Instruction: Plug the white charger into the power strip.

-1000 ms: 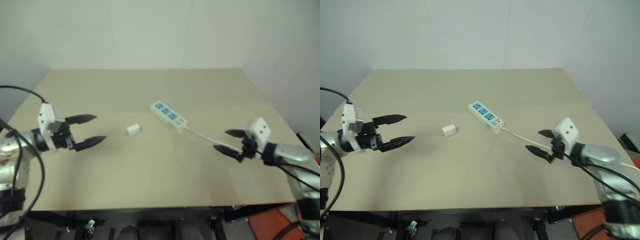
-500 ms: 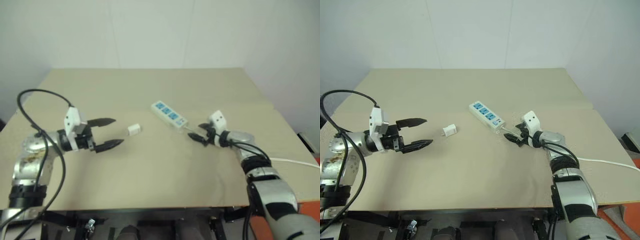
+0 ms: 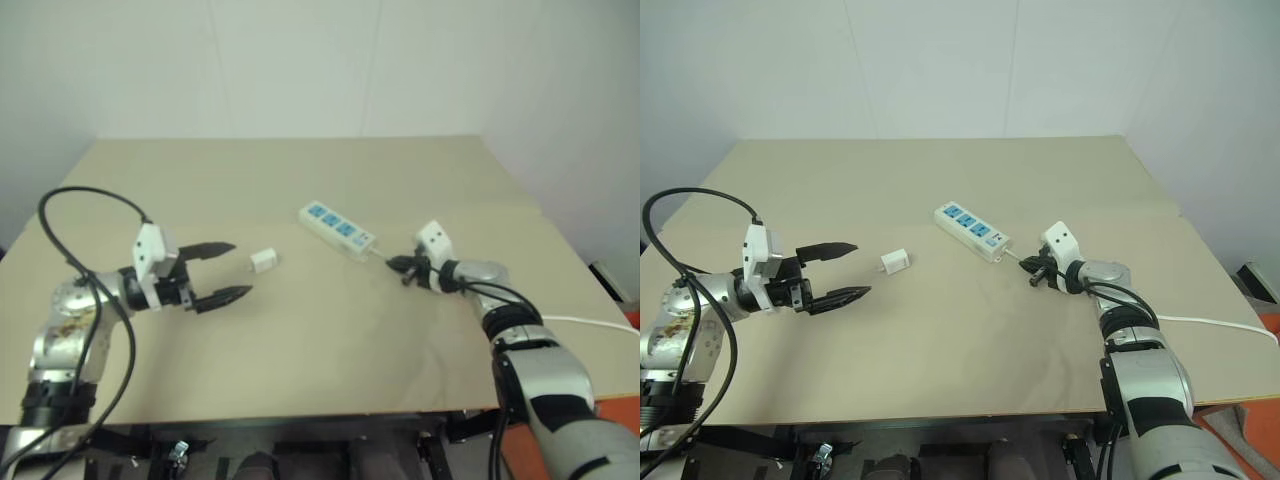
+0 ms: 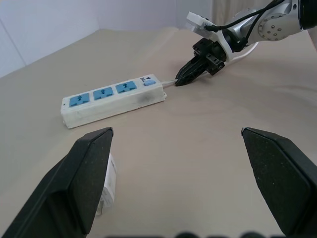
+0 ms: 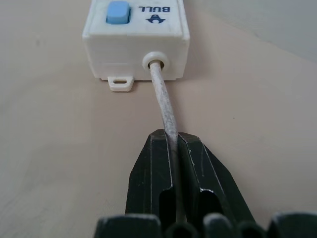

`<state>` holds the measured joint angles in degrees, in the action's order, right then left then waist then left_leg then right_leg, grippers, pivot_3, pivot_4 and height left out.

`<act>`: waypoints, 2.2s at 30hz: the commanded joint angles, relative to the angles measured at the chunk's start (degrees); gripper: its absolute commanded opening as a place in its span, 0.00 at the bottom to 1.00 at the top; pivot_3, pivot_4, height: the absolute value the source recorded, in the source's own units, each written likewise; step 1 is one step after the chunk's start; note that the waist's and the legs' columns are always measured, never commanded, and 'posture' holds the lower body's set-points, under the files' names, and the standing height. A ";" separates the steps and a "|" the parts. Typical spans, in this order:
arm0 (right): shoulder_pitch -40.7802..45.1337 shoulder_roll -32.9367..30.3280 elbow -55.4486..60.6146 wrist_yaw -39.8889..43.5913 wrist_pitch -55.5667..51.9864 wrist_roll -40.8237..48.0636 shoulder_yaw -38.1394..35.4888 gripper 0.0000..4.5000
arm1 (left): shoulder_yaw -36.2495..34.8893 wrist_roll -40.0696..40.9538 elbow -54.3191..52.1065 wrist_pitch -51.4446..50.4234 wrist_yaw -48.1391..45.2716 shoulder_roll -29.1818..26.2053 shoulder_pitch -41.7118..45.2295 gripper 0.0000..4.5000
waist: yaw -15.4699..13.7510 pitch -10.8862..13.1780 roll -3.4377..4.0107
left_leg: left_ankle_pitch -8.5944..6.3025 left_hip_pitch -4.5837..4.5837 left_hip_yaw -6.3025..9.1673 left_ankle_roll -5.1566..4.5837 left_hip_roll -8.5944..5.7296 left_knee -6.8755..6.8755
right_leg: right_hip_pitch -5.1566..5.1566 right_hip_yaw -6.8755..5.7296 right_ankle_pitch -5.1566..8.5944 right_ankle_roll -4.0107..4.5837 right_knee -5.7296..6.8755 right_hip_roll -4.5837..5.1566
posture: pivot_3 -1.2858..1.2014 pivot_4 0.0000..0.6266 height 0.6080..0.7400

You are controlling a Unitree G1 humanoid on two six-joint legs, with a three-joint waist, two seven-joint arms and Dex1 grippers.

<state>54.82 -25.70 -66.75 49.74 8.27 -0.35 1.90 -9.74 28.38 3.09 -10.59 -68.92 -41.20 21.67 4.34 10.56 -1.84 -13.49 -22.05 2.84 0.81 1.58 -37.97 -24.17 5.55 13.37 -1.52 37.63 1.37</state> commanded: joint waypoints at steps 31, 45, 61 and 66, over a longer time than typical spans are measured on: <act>-48.38 -8.89 74.01 -4.12 -22.56 23.09 -18.04 0.99 | 5.17 -2.65 7.90 3.31 -2.33 4.59 8.43 1.00 | -1.03 -0.03 -0.02 | 0.00 -0.06 0.05 -0.01 0.02 -0.02 | 0.03 0.00 0.07 -0.11 -0.06 -0.10 | 0.52 0.24 1.00; -43.26 -0.36 65.26 -5.69 -15.27 19.77 -11.19 0.99 | 4.62 -2.90 6.13 3.19 -1.02 4.67 7.38 1.00 | -0.98 -0.03 -0.01 | 0.00 -0.08 0.01 -0.01 0.02 -0.02 | 0.00 0.01 0.05 -0.09 -0.07 -0.09 | 0.52 0.24 1.00; -39.78 1.13 57.04 -2.19 -12.75 19.07 -6.92 0.99 | 3.19 -2.01 1.09 1.96 1.48 4.42 3.40 1.00 | -0.73 -0.03 -0.01 | 0.00 -0.06 0.03 -0.01 0.03 -0.02 | 0.00 0.01 0.05 -0.08 -0.05 -0.09 | 0.52 0.24 1.00; -39.54 2.20 54.18 -3.49 -9.65 16.95 -6.50 0.99 | 3.10 -2.05 0.86 1.83 1.74 4.42 3.33 1.00 | -0.70 -0.03 -0.01 | 0.00 -0.06 0.02 -0.01 0.03 -0.02 | 0.00 0.01 0.05 -0.08 -0.05 -0.10 | 0.52 0.24 1.00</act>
<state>14.63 -23.65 -12.51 46.90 -3.39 16.87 -4.63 -5.18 25.01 6.13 -8.82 -67.51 -36.30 24.79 3.64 10.53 -1.85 -13.49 -22.11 2.86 0.81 1.62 -37.98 -24.17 5.56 13.41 -1.60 37.57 1.27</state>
